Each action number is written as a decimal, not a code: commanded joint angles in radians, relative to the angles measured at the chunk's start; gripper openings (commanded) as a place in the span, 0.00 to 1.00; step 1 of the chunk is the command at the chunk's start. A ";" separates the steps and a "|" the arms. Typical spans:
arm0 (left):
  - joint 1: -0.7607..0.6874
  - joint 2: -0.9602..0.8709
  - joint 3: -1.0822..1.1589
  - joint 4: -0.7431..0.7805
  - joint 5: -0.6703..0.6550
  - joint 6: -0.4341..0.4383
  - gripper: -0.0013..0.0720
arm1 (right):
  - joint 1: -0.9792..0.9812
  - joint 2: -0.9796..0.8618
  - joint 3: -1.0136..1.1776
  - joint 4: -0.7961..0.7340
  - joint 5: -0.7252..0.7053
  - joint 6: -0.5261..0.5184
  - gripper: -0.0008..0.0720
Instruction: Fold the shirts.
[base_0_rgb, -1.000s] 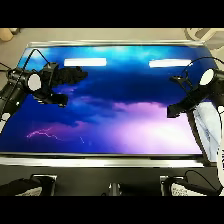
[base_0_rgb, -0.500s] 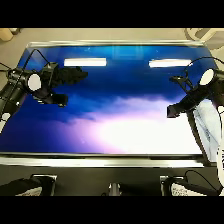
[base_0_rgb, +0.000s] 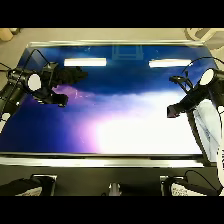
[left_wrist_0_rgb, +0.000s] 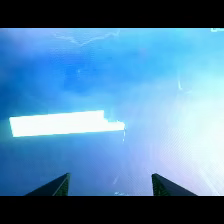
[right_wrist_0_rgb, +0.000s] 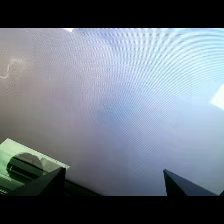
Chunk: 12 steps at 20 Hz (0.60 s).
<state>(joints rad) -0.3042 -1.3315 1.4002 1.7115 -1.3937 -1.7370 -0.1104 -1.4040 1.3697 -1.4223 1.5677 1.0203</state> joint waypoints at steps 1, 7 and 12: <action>-0.001 0.001 0.000 -0.002 0.002 0.000 0.86 | 0.001 0.000 0.000 0.000 -0.009 0.000 0.93; 0.000 -0.023 -0.001 -0.003 0.188 0.000 0.86 | 0.001 0.000 0.000 0.024 -0.060 0.000 0.93; -0.002 -0.078 0.000 -0.008 0.306 -0.109 0.86 | 0.001 -0.005 -0.001 -0.031 -0.211 0.007 0.93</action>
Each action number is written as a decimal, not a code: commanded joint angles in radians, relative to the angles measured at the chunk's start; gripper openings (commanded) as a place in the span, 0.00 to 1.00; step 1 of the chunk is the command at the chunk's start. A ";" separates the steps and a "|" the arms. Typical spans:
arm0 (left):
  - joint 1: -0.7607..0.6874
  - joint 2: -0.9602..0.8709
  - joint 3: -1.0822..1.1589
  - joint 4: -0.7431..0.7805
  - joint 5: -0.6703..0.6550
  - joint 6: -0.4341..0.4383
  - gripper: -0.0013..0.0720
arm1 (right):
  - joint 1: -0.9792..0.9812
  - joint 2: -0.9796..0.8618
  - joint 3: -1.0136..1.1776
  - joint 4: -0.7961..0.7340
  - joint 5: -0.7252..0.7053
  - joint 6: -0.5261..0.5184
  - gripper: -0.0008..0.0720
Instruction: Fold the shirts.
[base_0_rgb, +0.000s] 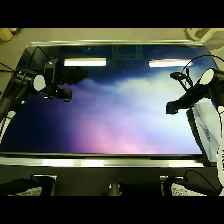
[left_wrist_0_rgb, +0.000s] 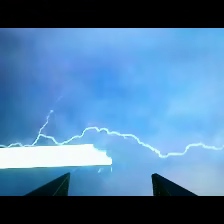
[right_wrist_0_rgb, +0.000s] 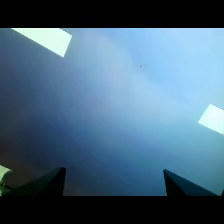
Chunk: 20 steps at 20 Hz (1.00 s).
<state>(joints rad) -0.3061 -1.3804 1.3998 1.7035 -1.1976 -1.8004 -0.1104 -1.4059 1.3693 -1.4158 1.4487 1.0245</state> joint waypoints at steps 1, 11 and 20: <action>0.011 -0.048 0.006 0.010 0.200 -0.050 0.86 | 0.001 -0.005 0.000 -0.045 -0.123 0.000 0.93; 0.405 -0.617 0.668 -0.339 0.219 -0.269 0.87 | 0.001 -0.012 0.000 0.066 -0.187 0.063 0.93; 0.467 -0.724 0.601 -0.362 0.335 -0.306 0.86 | 0.001 -0.012 0.000 0.150 -0.203 0.055 0.93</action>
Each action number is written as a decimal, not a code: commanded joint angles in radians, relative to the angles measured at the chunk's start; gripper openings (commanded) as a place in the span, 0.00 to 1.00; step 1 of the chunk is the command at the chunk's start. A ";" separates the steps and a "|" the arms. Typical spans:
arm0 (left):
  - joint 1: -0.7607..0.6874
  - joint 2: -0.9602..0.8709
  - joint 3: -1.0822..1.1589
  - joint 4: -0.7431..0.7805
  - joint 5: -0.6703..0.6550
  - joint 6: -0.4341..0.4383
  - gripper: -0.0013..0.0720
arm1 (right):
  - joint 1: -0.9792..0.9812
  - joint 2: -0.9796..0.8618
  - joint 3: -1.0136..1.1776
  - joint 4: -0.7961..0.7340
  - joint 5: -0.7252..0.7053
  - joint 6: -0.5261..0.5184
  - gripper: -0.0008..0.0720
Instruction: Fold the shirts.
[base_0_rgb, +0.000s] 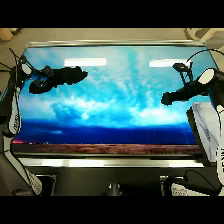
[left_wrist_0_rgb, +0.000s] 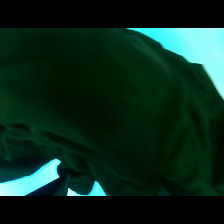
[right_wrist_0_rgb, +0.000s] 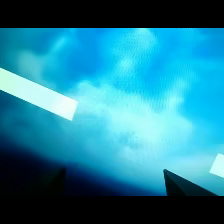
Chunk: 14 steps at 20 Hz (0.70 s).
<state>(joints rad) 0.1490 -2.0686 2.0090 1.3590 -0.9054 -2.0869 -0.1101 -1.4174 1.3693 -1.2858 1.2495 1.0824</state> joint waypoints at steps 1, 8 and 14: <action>0.011 -0.048 -0.008 -0.018 0.064 -0.019 0.86 | 0.001 -0.001 0.000 0.021 -0.002 -0.002 0.93; 0.002 -0.078 -0.008 -0.016 0.174 0.014 0.42 | 0.001 0.000 0.000 0.100 0.016 -0.032 0.93; -0.014 0.066 0.005 -0.149 0.124 0.285 0.05 | 0.001 0.006 0.000 0.092 -0.070 -0.129 0.93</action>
<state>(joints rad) 0.1467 -2.0823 2.0041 1.2793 -0.7742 -1.9808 -0.1101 -1.4124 1.3693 -1.1961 1.2457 1.0100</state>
